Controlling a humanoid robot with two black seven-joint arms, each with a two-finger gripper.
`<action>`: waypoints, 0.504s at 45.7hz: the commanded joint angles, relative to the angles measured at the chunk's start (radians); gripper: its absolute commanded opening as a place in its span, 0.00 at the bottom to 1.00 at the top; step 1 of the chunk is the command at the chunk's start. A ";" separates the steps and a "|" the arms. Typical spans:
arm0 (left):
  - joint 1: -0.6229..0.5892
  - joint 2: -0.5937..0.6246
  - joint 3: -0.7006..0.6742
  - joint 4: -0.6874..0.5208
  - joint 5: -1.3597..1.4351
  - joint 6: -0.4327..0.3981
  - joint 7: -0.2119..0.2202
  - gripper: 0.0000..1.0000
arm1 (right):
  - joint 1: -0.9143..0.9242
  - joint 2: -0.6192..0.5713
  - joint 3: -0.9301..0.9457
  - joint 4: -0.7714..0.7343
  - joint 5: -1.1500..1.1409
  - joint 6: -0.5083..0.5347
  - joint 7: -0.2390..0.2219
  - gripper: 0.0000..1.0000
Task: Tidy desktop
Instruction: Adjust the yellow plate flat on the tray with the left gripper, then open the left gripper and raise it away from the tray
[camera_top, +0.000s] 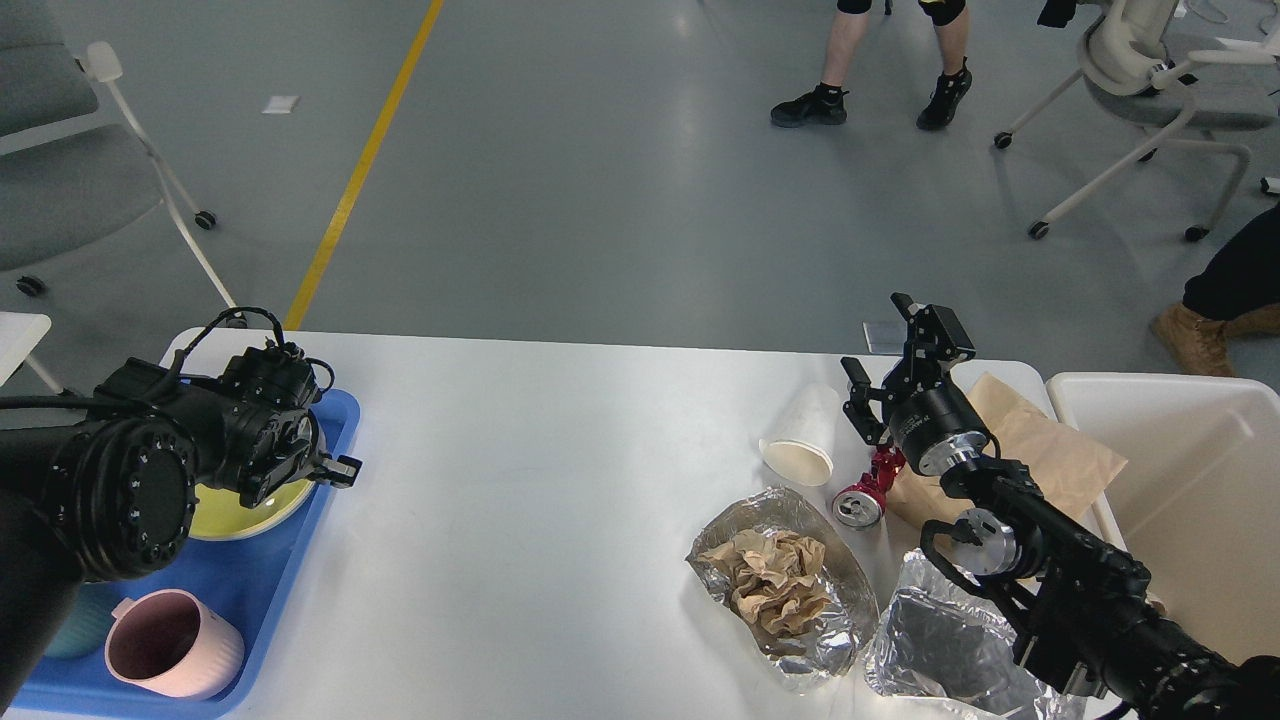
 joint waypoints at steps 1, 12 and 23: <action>-0.014 0.001 -0.002 -0.032 -0.001 -0.034 -0.002 0.71 | 0.000 0.000 0.000 0.000 0.000 0.000 0.001 1.00; -0.133 0.041 -0.004 -0.192 -0.050 -0.160 -0.012 0.85 | 0.000 0.000 0.000 0.000 0.000 0.000 0.000 1.00; -0.322 0.093 -0.004 -0.352 -0.118 -0.388 -0.013 0.91 | 0.000 0.000 -0.001 0.000 0.000 0.000 0.001 1.00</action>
